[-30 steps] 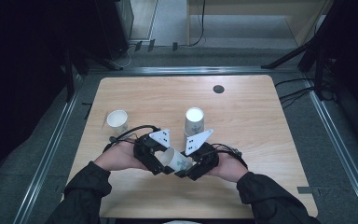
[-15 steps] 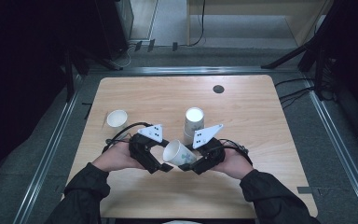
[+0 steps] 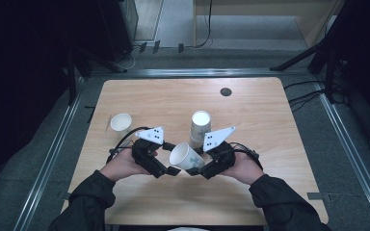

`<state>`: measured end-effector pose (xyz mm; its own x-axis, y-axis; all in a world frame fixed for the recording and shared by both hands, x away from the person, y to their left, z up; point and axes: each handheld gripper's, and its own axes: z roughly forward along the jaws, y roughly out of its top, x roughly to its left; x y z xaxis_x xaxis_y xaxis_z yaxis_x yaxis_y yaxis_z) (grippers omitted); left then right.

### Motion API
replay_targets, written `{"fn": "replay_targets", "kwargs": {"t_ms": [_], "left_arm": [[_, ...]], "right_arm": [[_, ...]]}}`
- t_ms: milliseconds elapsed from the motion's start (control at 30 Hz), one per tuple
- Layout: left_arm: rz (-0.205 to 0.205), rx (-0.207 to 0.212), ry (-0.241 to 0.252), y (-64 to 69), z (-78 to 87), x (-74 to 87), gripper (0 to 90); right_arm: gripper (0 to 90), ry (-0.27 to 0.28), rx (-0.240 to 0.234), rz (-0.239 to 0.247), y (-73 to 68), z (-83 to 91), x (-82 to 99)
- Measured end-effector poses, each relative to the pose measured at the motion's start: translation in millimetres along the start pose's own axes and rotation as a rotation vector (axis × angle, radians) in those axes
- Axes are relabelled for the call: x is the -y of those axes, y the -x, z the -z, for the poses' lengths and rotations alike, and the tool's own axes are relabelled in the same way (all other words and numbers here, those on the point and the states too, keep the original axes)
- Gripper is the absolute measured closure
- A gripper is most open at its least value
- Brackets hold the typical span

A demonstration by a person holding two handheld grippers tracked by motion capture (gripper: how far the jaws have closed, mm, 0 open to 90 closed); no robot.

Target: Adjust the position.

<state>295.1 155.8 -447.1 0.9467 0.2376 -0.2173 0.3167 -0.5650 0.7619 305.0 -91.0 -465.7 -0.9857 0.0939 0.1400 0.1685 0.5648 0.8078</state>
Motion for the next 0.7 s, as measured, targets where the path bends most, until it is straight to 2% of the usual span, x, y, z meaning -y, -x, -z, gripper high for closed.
{"fn": "replay_targets", "kwargs": {"t_ms": [233,333,500,700], "left_arm": [[-0.011,0.007,0.035,1.8,-2.5,-2.3,15.3],[-0.002,0.011,0.051,1.4,-2.7,-2.8,15.9],[-0.010,0.015,0.060,0.9,-2.2,-1.9,21.2],[-0.017,0.017,0.063,1.5,-3.1,-1.9,21.6]], "right_arm": [[33.5,0.014,-0.020,-0.008,-0.7,-4.2,0.1],[33.5,0.015,-0.026,-0.008,-1.3,-5.5,-0.4],[33.5,0.017,-0.033,-0.012,-2.1,-7.1,0.0],[33.6,0.012,-0.036,-0.013,-2.4,-8.6,-0.2]]}}
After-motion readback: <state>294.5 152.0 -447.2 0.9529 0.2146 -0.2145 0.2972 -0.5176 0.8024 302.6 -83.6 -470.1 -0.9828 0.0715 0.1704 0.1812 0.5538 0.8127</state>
